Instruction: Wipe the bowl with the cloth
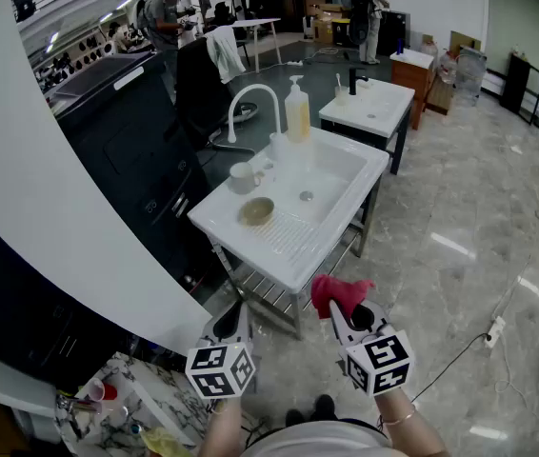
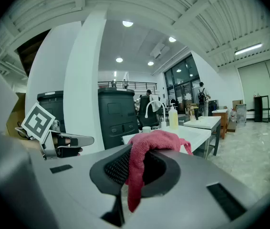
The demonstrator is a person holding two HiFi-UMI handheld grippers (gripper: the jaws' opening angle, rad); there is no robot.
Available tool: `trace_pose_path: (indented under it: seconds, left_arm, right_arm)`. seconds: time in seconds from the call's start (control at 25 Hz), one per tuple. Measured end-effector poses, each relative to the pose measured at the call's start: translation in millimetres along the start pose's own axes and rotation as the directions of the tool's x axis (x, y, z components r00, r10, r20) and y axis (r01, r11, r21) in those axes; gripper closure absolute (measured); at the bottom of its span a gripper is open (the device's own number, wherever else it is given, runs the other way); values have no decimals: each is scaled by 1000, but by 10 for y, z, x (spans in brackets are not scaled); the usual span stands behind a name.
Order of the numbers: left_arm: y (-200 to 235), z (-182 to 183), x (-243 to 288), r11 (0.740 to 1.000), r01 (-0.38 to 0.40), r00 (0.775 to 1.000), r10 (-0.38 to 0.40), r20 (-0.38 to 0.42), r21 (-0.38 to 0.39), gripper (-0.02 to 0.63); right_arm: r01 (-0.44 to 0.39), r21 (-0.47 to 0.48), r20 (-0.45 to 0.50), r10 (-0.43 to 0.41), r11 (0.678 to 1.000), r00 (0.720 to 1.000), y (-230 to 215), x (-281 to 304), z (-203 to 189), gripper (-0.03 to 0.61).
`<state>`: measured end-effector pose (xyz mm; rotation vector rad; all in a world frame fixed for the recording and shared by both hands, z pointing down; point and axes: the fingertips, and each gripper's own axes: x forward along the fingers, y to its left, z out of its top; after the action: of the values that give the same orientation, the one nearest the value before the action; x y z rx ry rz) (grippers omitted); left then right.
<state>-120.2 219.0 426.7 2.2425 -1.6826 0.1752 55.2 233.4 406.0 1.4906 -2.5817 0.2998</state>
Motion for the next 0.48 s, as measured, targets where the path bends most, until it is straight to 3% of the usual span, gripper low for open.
trace_pose_path:
  seconds: [0.24, 0.48]
  left_arm:
    - [-111, -79, 54, 1000, 1, 1000, -2, -26, -7, 586]
    - [-171, 28, 139, 1000, -3, 1000, 3, 12, -8, 584]
  right_arm:
    - [7, 29, -5, -7, 1000, 1000, -124, -77, -65, 545]
    - [-1, 39, -3, 1, 999, 1000, -206, -65, -83, 545]
